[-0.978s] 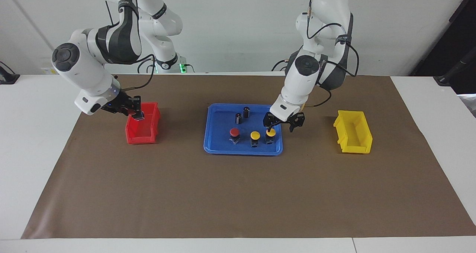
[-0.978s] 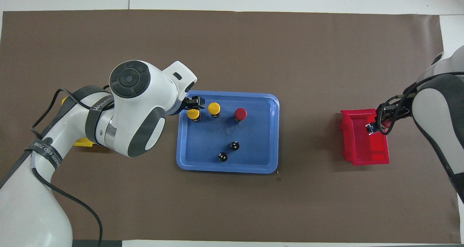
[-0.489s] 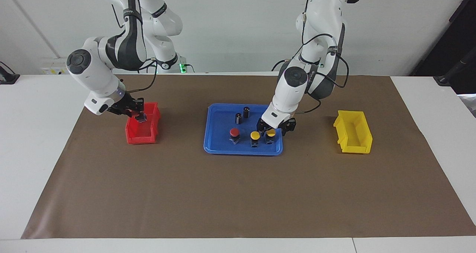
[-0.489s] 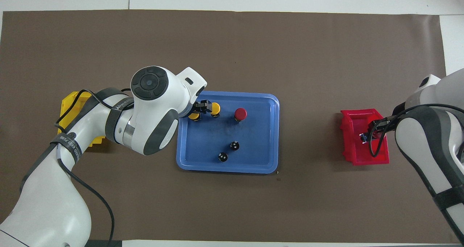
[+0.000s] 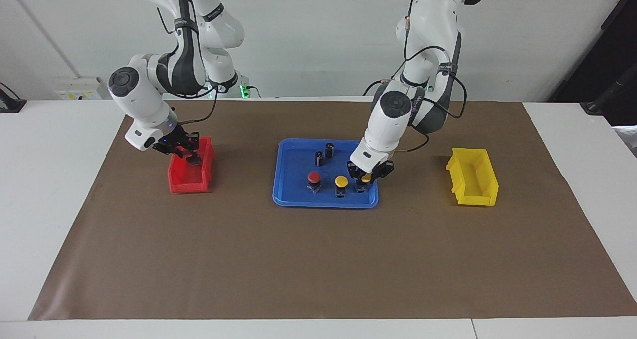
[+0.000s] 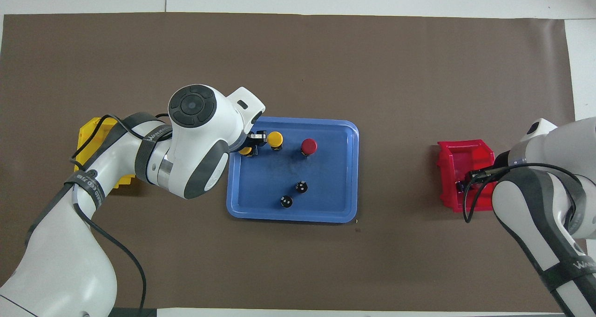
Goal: Sort red and yellow buttons by color
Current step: 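Drop the red button in the red bin while the left gripper carries yellow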
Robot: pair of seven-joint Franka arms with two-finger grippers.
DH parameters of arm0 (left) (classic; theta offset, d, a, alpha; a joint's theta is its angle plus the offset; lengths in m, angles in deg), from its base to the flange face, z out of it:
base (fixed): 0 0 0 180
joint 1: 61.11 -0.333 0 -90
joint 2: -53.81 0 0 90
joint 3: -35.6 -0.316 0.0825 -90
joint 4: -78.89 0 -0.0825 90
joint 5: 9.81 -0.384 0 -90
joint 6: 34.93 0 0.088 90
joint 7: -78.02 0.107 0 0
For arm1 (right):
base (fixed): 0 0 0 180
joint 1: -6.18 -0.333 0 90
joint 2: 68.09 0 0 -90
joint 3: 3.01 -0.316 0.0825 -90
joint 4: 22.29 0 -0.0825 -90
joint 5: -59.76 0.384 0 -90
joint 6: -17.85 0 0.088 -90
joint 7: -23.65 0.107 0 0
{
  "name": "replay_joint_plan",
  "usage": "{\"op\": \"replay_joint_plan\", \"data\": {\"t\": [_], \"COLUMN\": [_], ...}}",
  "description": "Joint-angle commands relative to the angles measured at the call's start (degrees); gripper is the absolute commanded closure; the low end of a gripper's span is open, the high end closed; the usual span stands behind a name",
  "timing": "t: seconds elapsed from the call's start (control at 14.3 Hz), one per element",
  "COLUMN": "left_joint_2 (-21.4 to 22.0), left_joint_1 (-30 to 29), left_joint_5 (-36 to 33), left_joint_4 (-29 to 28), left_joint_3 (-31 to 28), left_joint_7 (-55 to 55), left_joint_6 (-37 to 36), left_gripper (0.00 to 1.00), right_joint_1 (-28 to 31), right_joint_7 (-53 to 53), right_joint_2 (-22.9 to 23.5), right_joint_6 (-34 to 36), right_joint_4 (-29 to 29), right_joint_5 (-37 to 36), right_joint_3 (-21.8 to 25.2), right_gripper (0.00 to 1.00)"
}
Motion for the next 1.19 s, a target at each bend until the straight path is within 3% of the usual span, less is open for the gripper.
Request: {"op": "replay_joint_plan", "data": {"t": [0.0,0.21,0.28,0.35,0.42,0.63,0.91,1.12], "left_joint_2": [4.00,9.26,13.11,16.20,18.67,19.57,18.08,16.93], "left_joint_1": [-0.09,-5.52,-8.07,-10.53,-13.51,-21.95,-28.82,-32.87], "left_joint_5": [0.50,0.50,0.42,0.33,0.07,-1.60,-3.62,-3.63], "left_joint_4": [2.04,8.99,7.17,4.46,2.52,0.58,-2.33,-6.98], "left_joint_3": [-1.25,-1.25,-1.25,-1.25,-1.25,-1.25,-1.25,-1.25], "left_joint_7": [-0.53,0.78,2.61,5.15,8.75,18.49,27.66,31.19], "left_joint_6": [-7.67,-25.49,-28.51,-29.06,-29.24,-27.59,-20.12,-11.68], "left_gripper": [0.99,0.99,0.99,0.99,0.99,0.99,0.99,0.99], "right_joint_1": [0.95,1.04,1.04,1.04,1.04,1.04,-0.19,-8.77], "right_joint_7": [-1.40,-1.40,-1.40,-1.48,-1.48,-1.66,0.70,14.11], "right_joint_2": [-2.04,-2.31,-2.31,-2.31,-2.22,-1.08,5.14,8.32], "right_joint_6": [-1.41,-1.49,-1.58,-1.50,-1.41,2.00,14.56,14.95], "right_joint_4": [-2.65,-3.79,-3.88,-3.71,-3.45,1.54,19.28,25.90], "right_joint_5": [0.00,0.00,0.00,0.00,0.00,-0.09,0.08,0.70], "right_joint_3": [-0.65,-0.65,-0.56,-0.56,-0.56,-0.56,-1.00,-1.18], "right_gripper": [0.79,0.72,0.59,0.35,0.30,0.29,0.29,0.29]}}
